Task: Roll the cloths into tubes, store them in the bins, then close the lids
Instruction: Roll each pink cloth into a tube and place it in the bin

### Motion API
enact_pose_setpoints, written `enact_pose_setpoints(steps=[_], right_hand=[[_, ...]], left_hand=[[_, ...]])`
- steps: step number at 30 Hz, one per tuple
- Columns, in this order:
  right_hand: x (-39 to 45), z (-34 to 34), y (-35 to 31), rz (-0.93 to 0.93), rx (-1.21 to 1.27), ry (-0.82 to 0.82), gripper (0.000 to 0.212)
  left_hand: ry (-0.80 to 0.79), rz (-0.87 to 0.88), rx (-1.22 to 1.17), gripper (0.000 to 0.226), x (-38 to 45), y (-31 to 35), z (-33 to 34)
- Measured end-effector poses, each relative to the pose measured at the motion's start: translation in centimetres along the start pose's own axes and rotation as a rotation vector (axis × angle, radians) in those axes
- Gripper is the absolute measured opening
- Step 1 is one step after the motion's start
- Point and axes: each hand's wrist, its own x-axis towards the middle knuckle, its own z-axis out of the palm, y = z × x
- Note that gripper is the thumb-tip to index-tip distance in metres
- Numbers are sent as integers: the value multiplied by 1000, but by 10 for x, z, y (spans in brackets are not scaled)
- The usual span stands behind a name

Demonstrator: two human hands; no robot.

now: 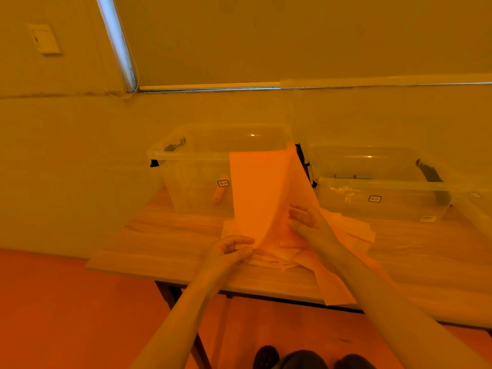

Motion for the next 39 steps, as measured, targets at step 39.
enact_pose_setpoints(steps=[39], right_hand=[[-42, -30, 9, -10, -71, -74, 33]], left_hand=[[-42, -39, 124, 26, -15, 2, -6]])
